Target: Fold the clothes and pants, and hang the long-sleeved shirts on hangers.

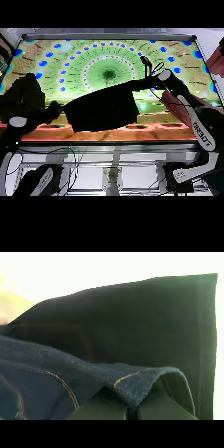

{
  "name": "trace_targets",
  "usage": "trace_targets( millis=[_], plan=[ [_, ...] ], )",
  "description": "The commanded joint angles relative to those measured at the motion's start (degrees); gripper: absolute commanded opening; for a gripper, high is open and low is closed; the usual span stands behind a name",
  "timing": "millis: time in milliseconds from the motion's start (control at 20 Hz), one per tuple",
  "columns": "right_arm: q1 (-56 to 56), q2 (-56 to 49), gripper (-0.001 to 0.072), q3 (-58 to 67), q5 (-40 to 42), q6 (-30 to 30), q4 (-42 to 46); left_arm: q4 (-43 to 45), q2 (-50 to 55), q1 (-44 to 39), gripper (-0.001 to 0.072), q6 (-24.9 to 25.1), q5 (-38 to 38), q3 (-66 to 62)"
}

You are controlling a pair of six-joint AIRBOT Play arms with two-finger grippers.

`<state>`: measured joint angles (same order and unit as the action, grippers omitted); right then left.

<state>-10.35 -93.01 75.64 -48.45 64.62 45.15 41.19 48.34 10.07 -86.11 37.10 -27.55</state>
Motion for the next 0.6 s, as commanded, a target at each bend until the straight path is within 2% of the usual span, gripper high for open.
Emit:
trace_targets(
  millis=[0, 200, 300, 350, 400, 450, 500, 550],
  plan=[
    [-0.04, -4.02, 0.0017, 0.09, 3.37, 1.81, 0.20, 0.20, 6.34, -5.70, 0.0014, 0.02, -8.79, -0.85],
    [0.00, -6.34, 0.0017, 0.09, 4.57, 1.86, 0.42, 0.42, 11.96, -8.09, 0.0025, 0.26, -12.26, -4.94],
    [0.00, -6.43, 0.0020, 0.09, 5.03, 1.86, 1.09, 0.39, 13.29, -8.07, 0.0145, 0.85, -12.24, -6.14],
    [0.00, -6.43, 0.0084, 0.13, 4.85, 1.88, 1.22, 0.39, 13.53, -8.07, 0.0159, 0.92, -12.00, -6.32],
    [0.04, -6.40, 0.0216, 0.68, 3.43, 1.99, 1.25, 0.39, 13.44, -8.07, 0.0276, 1.42, -10.82, -6.54],
    [0.44, -6.34, 0.0372, 2.47, 0.00, 1.97, 1.22, 0.42, 13.27, -7.98, 0.0332, 2.91, -8.52, -7.17],
    [1.14, -6.25, 0.0443, 5.46, -5.07, 1.95, 1.70, 0.42, 12.76, -7.74, 0.0350, 5.27, -6.27, -8.09],
    [2.12, -6.16, 0.0447, 9.01, -10.45, 1.97, 2.73, 0.39, 11.89, -7.54, 0.0350, 6.67, -5.40, -8.90]
  ],
)
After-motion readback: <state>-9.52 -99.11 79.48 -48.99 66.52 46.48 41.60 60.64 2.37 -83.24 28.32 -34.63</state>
